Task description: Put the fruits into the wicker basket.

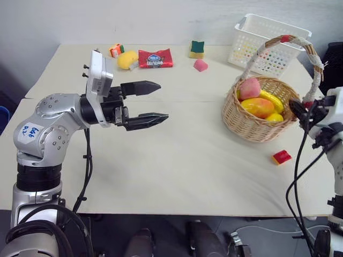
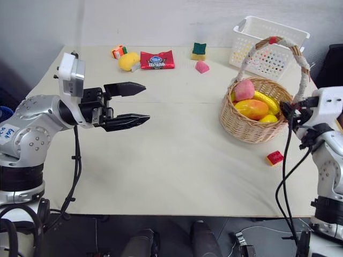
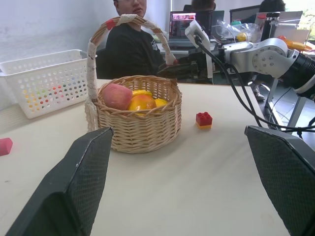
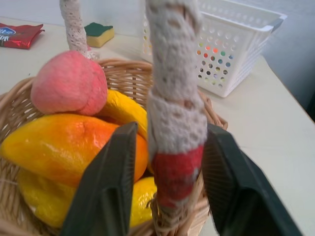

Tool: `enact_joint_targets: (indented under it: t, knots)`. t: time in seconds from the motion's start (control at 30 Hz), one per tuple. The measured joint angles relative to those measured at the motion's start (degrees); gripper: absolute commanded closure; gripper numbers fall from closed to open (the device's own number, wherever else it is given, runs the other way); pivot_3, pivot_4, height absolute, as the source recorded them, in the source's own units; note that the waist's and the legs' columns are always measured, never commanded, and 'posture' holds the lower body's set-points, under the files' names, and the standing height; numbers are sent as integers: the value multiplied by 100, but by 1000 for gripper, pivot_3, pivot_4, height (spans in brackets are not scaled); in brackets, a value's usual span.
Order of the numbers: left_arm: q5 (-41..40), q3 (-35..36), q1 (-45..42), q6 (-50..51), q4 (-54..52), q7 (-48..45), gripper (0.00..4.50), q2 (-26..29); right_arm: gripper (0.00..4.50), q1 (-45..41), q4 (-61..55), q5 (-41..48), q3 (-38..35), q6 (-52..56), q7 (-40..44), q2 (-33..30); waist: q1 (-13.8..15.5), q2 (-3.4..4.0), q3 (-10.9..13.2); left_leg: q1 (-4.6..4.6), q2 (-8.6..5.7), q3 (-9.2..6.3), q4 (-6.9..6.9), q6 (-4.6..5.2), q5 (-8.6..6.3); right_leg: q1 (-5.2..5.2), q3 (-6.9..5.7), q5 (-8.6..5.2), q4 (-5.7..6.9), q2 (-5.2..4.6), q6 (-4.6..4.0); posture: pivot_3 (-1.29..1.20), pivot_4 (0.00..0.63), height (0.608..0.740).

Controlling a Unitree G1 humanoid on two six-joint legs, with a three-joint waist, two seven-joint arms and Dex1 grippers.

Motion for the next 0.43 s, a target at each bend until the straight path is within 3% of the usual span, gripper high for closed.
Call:
enact_joint_targets:
  t: [0.13, 0.33, 0.43]
  knots:
    - [-1, 5, 23, 0, 18, -104, 0, 33, 19, 805, -840, 800, -764, 664, 438, -304, 53, 3, 1, -7, -5, -19, 0, 2, -1, 9, 1, 0, -3, 0, 1, 0, 150, 740]
    - [9, 40, 101, -20, 144, -283, 0, 146, 19, 2445, -1176, 2124, -3076, 2185, 1793, -1423, 154, 2, 2, 5, -9, -11, -1, 42, -22, 25, 4, 2, -36, 16, 4, 0, 150, 740]
    - [42, 51, 98, -61, 268, -333, 0, 144, 19, 2724, -1178, 2652, -3838, 2691, 2220, -1681, 114, -4, 2, 38, -2, -11, 0, 59, -32, 62, 4, 6, -51, 19, 12, 0, 150, 740]
